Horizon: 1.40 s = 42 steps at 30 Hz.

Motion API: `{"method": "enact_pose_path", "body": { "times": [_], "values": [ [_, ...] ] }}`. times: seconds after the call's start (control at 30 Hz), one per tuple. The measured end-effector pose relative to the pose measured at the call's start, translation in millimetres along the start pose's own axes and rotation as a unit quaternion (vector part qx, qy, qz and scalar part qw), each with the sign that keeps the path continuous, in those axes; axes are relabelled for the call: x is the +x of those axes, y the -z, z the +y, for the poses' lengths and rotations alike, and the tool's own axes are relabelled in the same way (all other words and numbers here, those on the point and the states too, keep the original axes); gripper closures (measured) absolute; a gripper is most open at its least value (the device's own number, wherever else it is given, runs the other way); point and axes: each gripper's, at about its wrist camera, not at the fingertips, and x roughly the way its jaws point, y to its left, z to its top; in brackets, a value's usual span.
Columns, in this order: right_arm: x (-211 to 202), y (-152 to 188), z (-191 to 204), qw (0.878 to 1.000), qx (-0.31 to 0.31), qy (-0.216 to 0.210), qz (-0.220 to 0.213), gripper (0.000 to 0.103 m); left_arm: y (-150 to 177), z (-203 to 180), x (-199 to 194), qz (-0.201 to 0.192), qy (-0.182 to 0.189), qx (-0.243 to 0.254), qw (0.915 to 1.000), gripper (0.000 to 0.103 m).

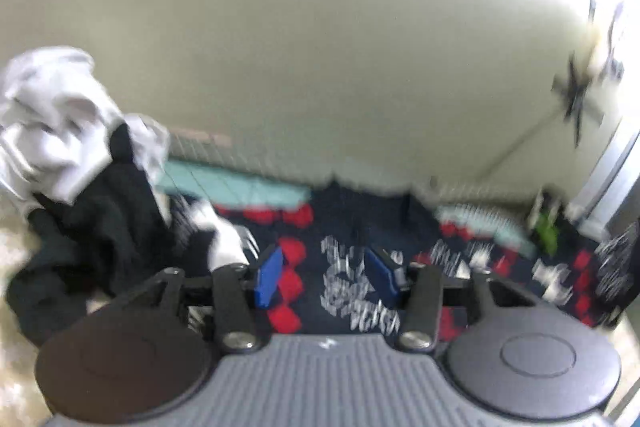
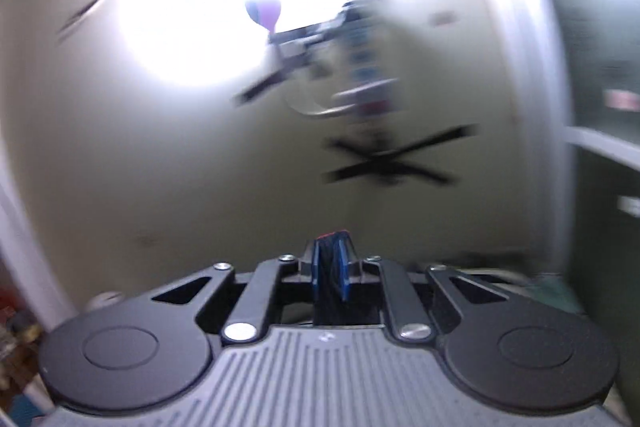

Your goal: Fold small clothes

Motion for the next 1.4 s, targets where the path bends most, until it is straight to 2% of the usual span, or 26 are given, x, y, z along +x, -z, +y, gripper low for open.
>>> {"method": "enact_pose_path", "body": {
  "times": [0.1,0.2,0.27,0.33,0.4,0.43,0.53,0.6,0.67,0.73,0.83,0.87,0.93,0.97,1.0,1.03,1.07,1.1,1.17,1.23,1.27,1.3,1.33,1.4],
  "values": [
    [42,0,69,0.997,-0.034,-0.061,0.025,0.098,-8,17,-24,-0.031,0.017,-0.033,0.9988,0.054],
    [91,12,142,0.988,-0.073,-0.123,0.06,0.098,-14,31,-38,-0.048,0.021,-0.054,0.9972,0.054],
    [126,31,189,0.978,-0.091,-0.162,0.091,0.097,-17,41,-42,-0.051,0.02,-0.07,0.996,0.054],
    [159,58,225,0.968,-0.103,-0.193,0.125,0.091,-18,49,-41,-0.046,0.017,-0.076,0.9959,0.054],
    [192,82,248,0.949,-0.123,-0.226,0.182,0.051,-16,55,-37,-0.038,0.006,-0.078,0.9963,0.054],
    [202,91,254,0.946,-0.125,-0.226,0.197,0.04,-16,56,-35,-0.033,0.003,-0.079,0.9964,0.054],
    [202,88,237,0.951,-0.102,-0.234,0.175,0.041,-13,52,-30,-0.021,0.007,-0.071,0.9972,0.054],
    [193,81,205,0.963,-0.08,-0.209,0.153,0.041,-10,46,-25,-0.012,0.003,-0.057,0.9983,0.054],
    [185,80,166,0.975,-0.059,-0.162,0.138,0.041,-5,40,-18,-0.001,-0.005,-0.045,0.999,0.054],
    [179,89,130,0.985,-0.061,-0.098,0.129,0.04,-2,36,-11,0.011,-0.018,-0.035,0.9992,0.054],
    [181,118,79,0.987,-0.056,-0.013,0.149,0.037,2,36,-9,0.014,-0.033,-0.023,0.9991,0.054],
    [185,130,62,0.986,-0.037,0.003,0.165,0.037,2,37,-9,0.014,-0.039,-0.021,0.9989,0.054],
    [191,150,36,0.981,0.01,0.005,0.192,0.038,2,41,-11,0.012,-0.05,-0.022,0.9984,0.054],
    [194,160,31,0.98,0.025,-0.003,0.2,0.042,1,45,-11,0.012,-0.056,-0.024,0.9981,0.054],
    [200,165,29,0.977,0.032,-0.015,0.21,0.055,0,49,-12,0.014,-0.062,-0.027,0.9976,0.054],
    [203,172,30,0.974,0.031,-0.022,0.223,0.071,-1,53,-12,0.017,-0.07,-0.03,0.997,0.054],
    [207,175,34,0.975,0.016,-0.017,0.222,0.085,-2,57,-13,0.016,-0.079,-0.034,0.9961,0.054],
    [207,177,40,0.976,-0.011,-0.015,0.215,0.09,-3,60,-13,0.014,-0.086,-0.037,0.9955,0.054],
    [210,182,55,0.975,-0.078,0.006,0.21,0.091,-5,67,-16,0.015,-0.089,-0.044,0.995,0.054],
    [214,184,57,0.97,-0.134,0.027,0.204,0.087,-5,70,-17,0.02,-0.091,-0.042,0.9948,0.053],
    [214,185,59,0.966,-0.158,0.04,0.201,0.073,-5,71,-17,0.025,-0.091,-0.037,0.9948,0.05],
    [212,185,62,0.964,-0.17,0.046,0.199,0.049,-4,70,-17,0.029,-0.09,-0.033,0.995,0.045],
    [206,182,64,0.967,-0.168,0.052,0.183,0.043,-2,70,-18,0.034,-0.086,-0.03,0.9952,0.044],
    [184,172,54,0.979,-0.139,0.042,0.143,0.043,2,69,-17,0.048,-0.075,-0.027,0.9956,0.044]
  ]
}}
